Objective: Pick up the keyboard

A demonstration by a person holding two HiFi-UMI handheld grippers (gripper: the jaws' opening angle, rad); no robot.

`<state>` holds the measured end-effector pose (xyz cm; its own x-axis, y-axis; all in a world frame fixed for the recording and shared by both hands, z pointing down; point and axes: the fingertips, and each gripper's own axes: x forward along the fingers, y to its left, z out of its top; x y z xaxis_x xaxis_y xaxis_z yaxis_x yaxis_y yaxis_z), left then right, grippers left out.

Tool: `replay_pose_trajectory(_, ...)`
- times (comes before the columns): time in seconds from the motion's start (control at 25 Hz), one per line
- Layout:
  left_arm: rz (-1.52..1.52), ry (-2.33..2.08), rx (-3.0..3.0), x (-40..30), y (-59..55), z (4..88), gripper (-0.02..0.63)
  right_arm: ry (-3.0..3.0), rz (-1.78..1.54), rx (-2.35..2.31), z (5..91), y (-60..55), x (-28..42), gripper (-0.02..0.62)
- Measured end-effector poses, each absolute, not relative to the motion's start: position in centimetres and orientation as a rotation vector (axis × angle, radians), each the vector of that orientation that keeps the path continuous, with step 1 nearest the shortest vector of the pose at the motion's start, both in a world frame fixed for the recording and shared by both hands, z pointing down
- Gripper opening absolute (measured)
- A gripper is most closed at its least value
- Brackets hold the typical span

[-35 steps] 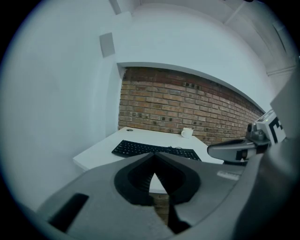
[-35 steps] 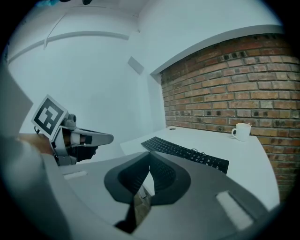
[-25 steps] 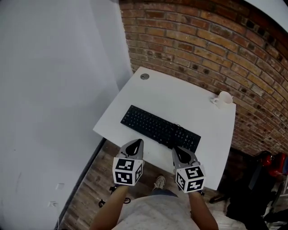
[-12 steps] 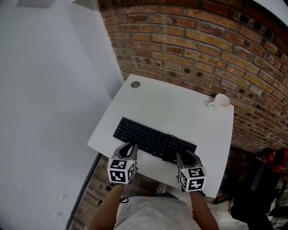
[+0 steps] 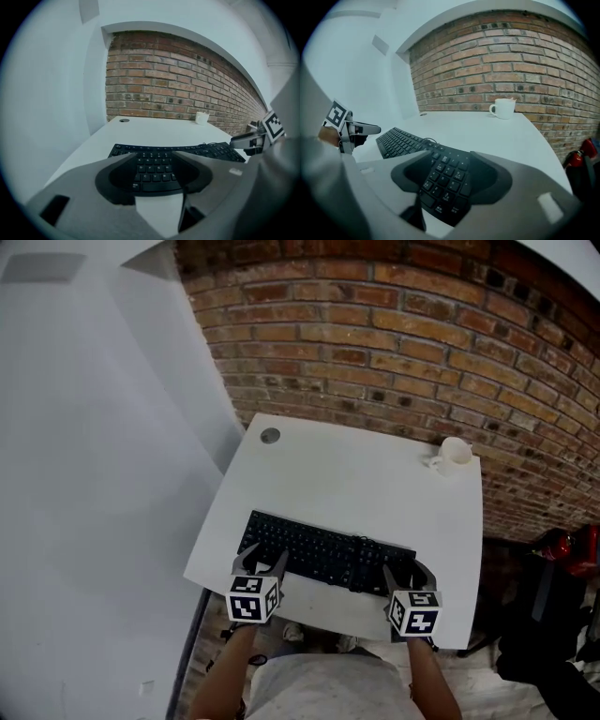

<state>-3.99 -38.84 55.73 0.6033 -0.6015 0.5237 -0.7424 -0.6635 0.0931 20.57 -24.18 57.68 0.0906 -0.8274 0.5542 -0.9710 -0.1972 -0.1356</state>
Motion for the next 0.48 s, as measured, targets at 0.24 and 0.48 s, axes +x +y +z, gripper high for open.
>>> replay_pose_trajectory(0.24,0.725,-1.024,2.525,-5.7,-42.7,57.5,0.313,-1.668,0.871,2.23,58.6,-24.5,22.1,0.298)
replay_pose_trajectory(0.48,0.774,-0.933,2.494,-6.7,-45.5,59.2,0.414,-1.602,0.99,2.289,59.7,-24.9,22.2,0.366)
